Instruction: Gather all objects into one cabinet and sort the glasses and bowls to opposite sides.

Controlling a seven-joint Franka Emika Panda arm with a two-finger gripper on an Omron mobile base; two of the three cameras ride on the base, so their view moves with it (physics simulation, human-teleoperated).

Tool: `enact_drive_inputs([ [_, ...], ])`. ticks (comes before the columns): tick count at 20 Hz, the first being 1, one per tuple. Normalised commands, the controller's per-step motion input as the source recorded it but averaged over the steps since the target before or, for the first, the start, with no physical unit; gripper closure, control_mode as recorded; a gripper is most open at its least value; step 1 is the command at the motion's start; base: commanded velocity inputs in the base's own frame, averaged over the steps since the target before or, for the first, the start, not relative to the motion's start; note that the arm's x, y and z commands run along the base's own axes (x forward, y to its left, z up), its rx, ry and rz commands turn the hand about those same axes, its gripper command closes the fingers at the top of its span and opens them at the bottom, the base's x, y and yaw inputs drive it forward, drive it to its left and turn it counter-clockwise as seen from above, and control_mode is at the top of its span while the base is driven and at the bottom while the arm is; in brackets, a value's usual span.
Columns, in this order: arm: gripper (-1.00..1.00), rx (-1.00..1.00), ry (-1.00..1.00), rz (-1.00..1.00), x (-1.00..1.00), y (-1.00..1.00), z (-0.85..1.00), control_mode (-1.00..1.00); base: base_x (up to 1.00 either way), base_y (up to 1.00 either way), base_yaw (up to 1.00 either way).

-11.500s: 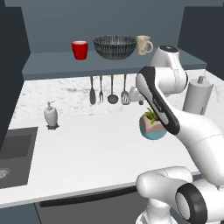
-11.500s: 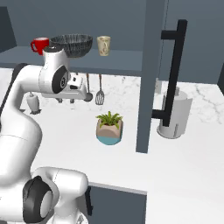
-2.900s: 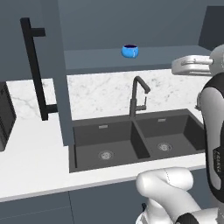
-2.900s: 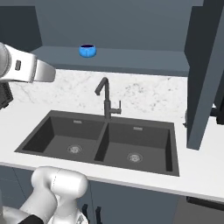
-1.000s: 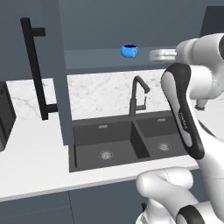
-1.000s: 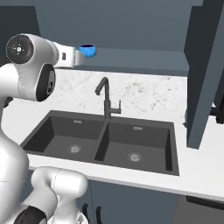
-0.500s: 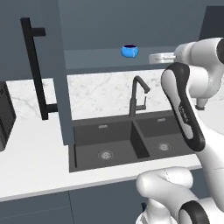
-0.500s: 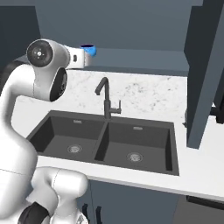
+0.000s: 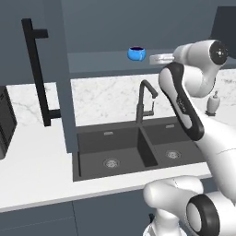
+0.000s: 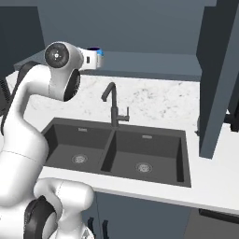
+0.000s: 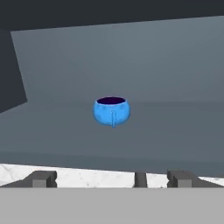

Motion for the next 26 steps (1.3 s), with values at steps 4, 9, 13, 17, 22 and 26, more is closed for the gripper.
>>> enact_drive_inputs([
  [4, -1.00, 0.00, 0.00, 0.00, 0.55, 0.00, -0.08, -1.00, 0.00, 0.00, 0.00],
  [9, -1.00, 0.00, 0.00, 0.00, 0.48, 0.00, -0.08, -1.00, 0.00, 0.00, 0.00],
  [13, -1.00, 0.00, 0.00, 0.00, 0.48, 0.00, -0.07, -1.00, 0.00, 0.00, 0.00],
  [17, -1.00, 0.00, 0.07, 0.00, 0.40, 0.09, -0.02, -1.00, 0.00, 0.00, 0.00],
  [22, -1.00, 0.00, 0.07, 0.00, 0.37, 0.12, -0.01, -1.00, 0.00, 0.00, 0.00],
  [26, -1.00, 0.00, 0.02, 0.00, 0.29, 0.17, -0.01, -1.00, 0.00, 0.00, 0.00],
])
